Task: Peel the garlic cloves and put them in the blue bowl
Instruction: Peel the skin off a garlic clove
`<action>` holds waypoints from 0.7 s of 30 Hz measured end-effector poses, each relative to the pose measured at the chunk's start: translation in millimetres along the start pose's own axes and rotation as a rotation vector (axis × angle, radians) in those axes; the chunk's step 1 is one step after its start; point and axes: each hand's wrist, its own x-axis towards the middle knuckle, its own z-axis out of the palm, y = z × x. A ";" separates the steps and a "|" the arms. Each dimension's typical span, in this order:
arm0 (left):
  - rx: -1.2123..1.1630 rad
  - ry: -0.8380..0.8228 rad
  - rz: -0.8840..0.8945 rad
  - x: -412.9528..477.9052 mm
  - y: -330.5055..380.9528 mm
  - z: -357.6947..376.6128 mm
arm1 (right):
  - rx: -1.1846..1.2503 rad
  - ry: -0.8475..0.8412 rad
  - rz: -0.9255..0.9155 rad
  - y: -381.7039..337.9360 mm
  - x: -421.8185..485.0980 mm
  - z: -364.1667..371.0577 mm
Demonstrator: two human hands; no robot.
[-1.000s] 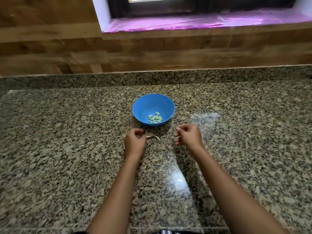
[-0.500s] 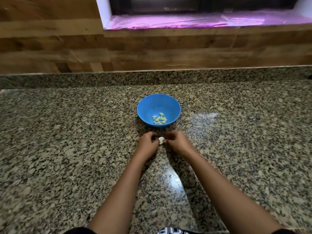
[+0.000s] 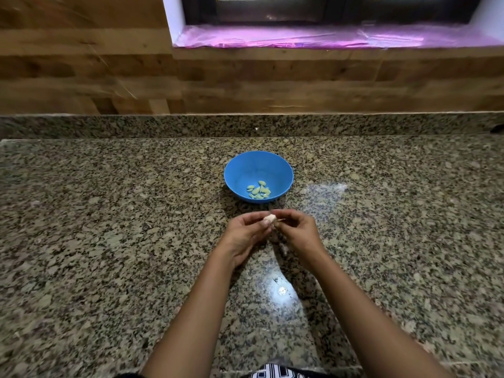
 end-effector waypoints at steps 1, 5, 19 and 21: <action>0.040 0.017 0.043 0.1 -0.1 -0.7 | 0.010 0.001 0.015 -0.4 -0.8 -0.5; 0.108 0.037 0.144 -2.5 -1.1 2.1 | 0.233 -0.002 0.114 -7.8 -4.8 0.1; 0.215 0.099 0.261 -9.2 -6.5 10.7 | 0.444 -0.014 0.220 -15.4 -12.7 5.3; 0.335 0.136 0.287 -7.9 -6.5 11.7 | 0.453 0.007 0.225 -15.9 -13.3 7.2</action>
